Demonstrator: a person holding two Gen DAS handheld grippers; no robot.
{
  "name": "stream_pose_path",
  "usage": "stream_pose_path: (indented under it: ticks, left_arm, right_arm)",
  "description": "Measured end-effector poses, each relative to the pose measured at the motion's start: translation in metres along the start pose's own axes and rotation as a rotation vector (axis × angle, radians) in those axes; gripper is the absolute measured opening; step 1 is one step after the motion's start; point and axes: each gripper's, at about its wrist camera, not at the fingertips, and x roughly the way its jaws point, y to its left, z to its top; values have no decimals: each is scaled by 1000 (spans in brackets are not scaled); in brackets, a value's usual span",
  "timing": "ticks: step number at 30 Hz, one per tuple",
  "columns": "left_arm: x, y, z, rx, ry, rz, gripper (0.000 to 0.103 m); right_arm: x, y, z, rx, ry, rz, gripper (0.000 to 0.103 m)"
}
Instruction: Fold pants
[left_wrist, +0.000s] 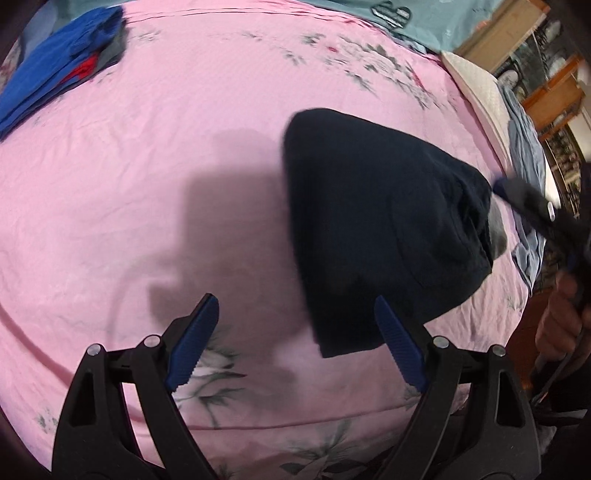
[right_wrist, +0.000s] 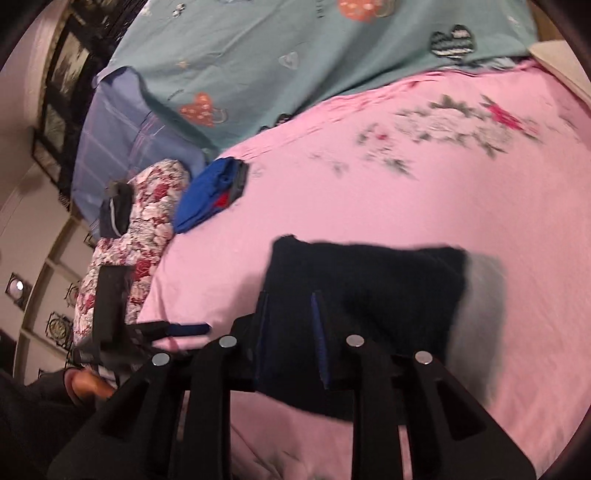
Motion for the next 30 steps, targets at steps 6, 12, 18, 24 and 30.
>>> stream_pose_path:
  ticks: [6, 12, 18, 24, 30]
  left_arm:
    - [27, -7, -11, -27, 51, -9, 82]
    - [32, -16, -22, 2, 14, 49, 80]
    - [-13, 8, -33, -171, -110, -63, 77]
    - [1, 9, -35, -233, -111, -50, 54]
    - [17, -6, -35, -169, -61, 42, 60]
  right_arm:
    - [95, 21, 43, -69, 190, 95, 22]
    - [162, -11, 58, -76, 315, -78, 0]
    - [138, 8, 99, -125, 322, 85, 29]
    - [186, 7, 83, -342, 567, -41, 29]
    - [163, 10, 72, -379, 439, -92, 33]
